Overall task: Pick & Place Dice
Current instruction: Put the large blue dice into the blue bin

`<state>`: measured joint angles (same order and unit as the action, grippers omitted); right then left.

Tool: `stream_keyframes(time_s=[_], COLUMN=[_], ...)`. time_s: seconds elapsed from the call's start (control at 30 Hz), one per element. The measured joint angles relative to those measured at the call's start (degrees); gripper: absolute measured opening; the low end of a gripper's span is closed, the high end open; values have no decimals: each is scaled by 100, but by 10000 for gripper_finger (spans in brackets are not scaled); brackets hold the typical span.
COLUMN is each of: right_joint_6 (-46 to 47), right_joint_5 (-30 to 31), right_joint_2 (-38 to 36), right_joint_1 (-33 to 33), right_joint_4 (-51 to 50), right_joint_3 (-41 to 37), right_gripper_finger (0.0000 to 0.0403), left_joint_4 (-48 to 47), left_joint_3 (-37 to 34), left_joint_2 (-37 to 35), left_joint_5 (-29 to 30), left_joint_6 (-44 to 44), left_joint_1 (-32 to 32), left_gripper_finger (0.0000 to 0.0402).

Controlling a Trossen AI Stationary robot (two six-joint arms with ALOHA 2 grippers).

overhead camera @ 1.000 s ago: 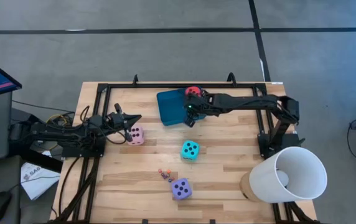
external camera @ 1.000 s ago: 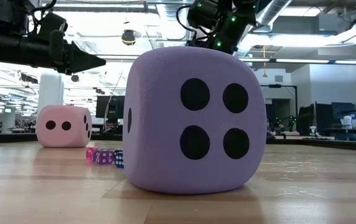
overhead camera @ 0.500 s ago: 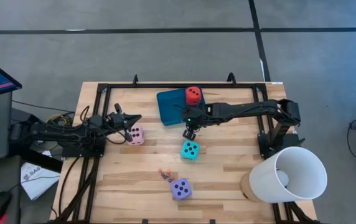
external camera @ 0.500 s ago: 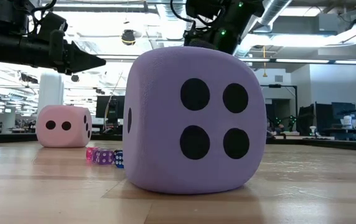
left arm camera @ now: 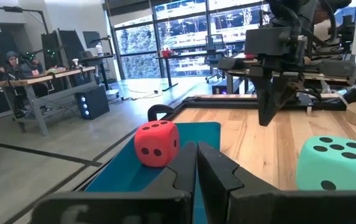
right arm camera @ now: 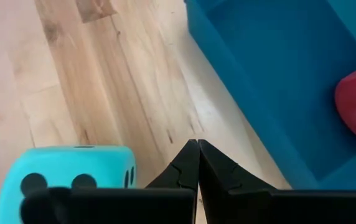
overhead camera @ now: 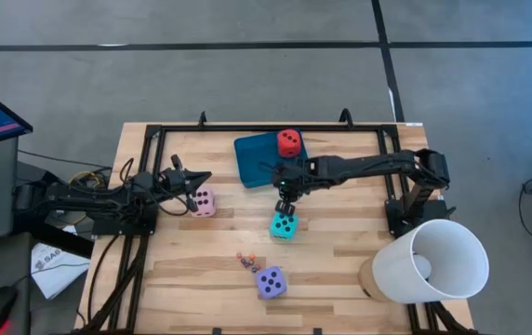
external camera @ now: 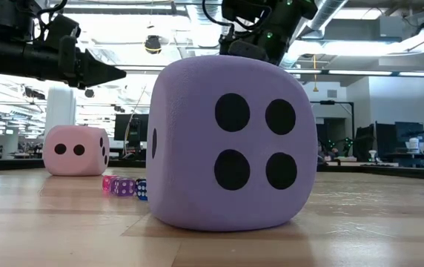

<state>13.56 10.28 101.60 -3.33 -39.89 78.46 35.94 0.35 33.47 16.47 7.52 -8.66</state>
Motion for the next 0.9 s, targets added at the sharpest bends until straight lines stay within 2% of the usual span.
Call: stream_keyframes(time_s=[0.6,0.7,0.77,0.9], right_joint_6=[167,643,879,900], right_joint_5=[0,-69,-340,-759], right_joint_2=[0,0,0,0], right_joint_1=[155,217,252,364], right_joint_4=[434,431,413,410], right_joint_3=[-2,-2,-2,-2], right_gripper_finger=[7,3,2,3], left_joint_4=[55,68,113,81], left_joint_3=[1,0,0,1], left_joint_2=[2,1,0,0], left_joint_5=[0,-5,-4,-5], left_joint_6=[-13,-723,-1346,-1551], left_joint_1=[2,0,0,2], left_gripper_finger=[6,6,6,6])
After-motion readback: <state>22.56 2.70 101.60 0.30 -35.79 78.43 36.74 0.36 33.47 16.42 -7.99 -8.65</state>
